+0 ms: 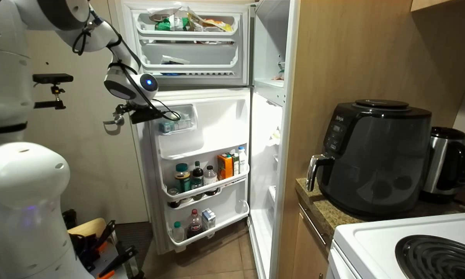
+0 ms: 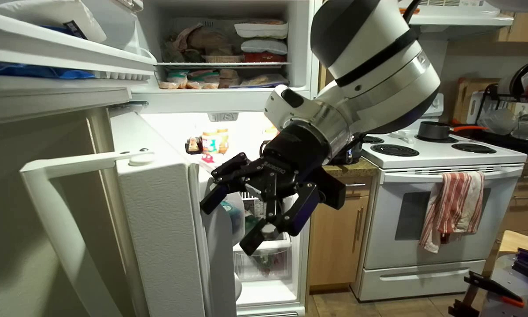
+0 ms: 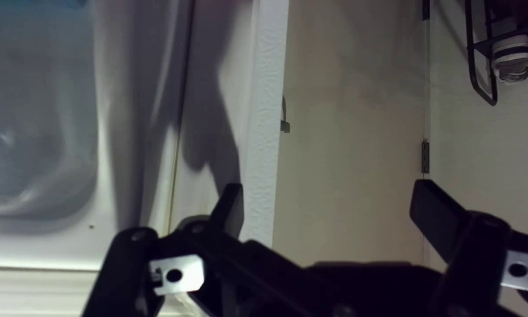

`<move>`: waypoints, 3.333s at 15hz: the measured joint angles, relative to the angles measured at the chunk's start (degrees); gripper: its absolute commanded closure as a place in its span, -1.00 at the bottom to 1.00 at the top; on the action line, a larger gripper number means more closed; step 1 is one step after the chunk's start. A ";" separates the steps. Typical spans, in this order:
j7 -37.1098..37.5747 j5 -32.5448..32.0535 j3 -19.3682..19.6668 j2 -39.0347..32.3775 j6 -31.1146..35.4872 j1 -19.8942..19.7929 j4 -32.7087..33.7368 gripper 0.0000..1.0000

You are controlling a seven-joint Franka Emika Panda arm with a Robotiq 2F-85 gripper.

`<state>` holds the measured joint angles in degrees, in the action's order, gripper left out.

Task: Open the fridge

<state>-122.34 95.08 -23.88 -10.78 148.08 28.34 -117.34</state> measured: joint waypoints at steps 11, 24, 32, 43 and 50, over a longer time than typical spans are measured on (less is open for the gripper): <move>13.39 -14.81 5.45 18.60 9.24 -8.54 -19.51 -1.00; 45.09 -43.26 5.09 8.38 33.44 -12.03 -28.59 -1.00; 45.20 -43.26 5.03 0.47 39.54 -9.81 -20.48 -1.00; 44.76 -44.11 3.62 -7.20 42.00 -6.36 -12.77 -1.00; 44.73 -45.83 1.88 -9.05 42.20 -6.27 -10.67 -1.00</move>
<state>-77.62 49.26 -22.00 -19.83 190.28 22.07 -128.01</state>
